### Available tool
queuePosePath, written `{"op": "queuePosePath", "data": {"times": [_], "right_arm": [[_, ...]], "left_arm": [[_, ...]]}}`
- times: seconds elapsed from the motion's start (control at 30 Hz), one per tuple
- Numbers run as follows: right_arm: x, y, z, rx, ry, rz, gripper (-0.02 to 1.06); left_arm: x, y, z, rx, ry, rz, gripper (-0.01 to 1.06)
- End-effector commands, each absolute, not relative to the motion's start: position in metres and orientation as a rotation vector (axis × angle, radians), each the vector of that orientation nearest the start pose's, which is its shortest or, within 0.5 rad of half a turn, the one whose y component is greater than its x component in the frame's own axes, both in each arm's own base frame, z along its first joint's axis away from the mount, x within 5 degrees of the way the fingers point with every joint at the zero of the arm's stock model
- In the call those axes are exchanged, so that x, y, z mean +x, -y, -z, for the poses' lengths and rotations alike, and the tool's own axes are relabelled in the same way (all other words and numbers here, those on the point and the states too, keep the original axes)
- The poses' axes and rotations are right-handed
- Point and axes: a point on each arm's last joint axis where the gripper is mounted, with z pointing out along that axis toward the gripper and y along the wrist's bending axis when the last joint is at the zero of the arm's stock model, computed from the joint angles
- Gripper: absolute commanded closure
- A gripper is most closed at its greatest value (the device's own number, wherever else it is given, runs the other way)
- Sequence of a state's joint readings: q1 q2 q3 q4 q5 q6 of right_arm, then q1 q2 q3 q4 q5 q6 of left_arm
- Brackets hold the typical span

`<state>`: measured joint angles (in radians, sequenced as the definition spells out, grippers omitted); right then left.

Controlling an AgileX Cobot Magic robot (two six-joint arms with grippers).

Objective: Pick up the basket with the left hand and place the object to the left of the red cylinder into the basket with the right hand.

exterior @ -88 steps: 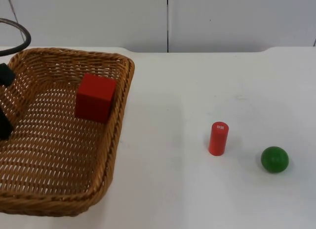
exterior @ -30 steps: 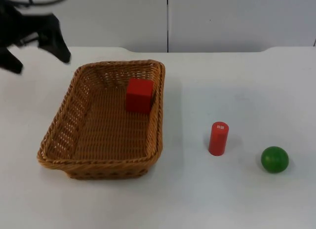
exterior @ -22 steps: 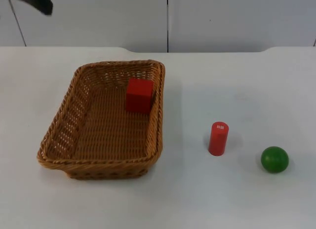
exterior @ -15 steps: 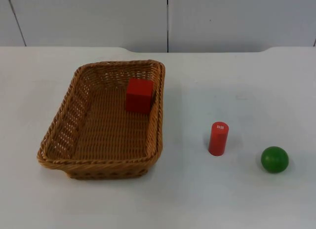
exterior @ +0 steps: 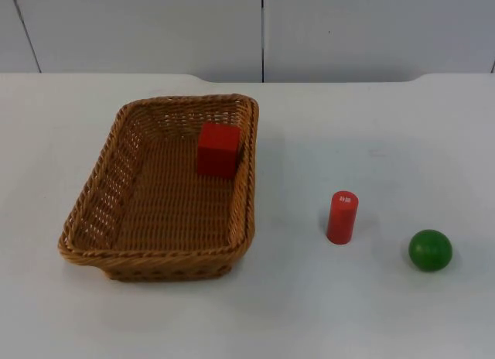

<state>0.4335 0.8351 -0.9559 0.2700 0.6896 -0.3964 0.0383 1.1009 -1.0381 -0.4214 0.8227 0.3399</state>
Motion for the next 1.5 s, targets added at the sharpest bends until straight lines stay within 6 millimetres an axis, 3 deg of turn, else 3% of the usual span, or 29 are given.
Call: {"op": "queuePosePath", "data": {"times": [0.0, 0.13, 0.17, 0.37, 0.4, 0.53, 0.73, 0.93, 1.2, 1.47], "right_arm": [[0.126, -0.074, -0.401, -0.691, -1.846, -0.332, 0.35], [0.095, -0.062, -0.408, -0.673, -1.828, -0.366, 0.35], [0.095, -0.062, -0.408, -0.673, -1.828, -0.366, 0.35], [0.062, -0.048, -0.402, -0.696, -1.815, -0.373, 0.35], [0.062, -0.048, -0.402, -0.696, -1.815, -0.373, 0.35], [0.038, -0.037, -0.382, -0.659, -1.796, -0.387, 0.35], [0.021, -0.029, -0.355, -0.661, -1.815, -0.378, 0.35], [0.000, -0.011, -0.322, -0.538, -1.904, -0.354, 0.35], [-0.026, 0.004, -0.309, -0.515, -1.912, -0.331, 0.35], [-0.020, 0.004, -0.292, -0.533, -2.007, -0.290, 0.35]], "left_arm": [[0.198, 0.019, -0.366, 0.161, -2.253, 0.298, 0.12], [0.152, 0.021, -0.365, 0.157, -2.177, 0.291, 0.12], [0.152, 0.021, -0.365, 0.157, -2.177, 0.291, 0.12], [0.094, 0.023, -0.355, 0.166, -2.062, 0.273, 0.12], [0.094, 0.023, -0.355, 0.166, -2.062, 0.273, 0.12], [0.052, 0.021, -0.352, 0.187, -2.029, 0.201, 0.12], [0.021, 0.020, -0.351, 0.176, -1.970, 0.156, 0.12], [-0.015, 0.022, -0.345, 0.188, -1.908, 0.155, 0.12], [-0.037, 0.019, -0.333, 0.155, -1.833, 0.113, 0.12], [-0.017, 0.016, -0.298, 0.127, -1.982, 0.106, 0.12]]}}
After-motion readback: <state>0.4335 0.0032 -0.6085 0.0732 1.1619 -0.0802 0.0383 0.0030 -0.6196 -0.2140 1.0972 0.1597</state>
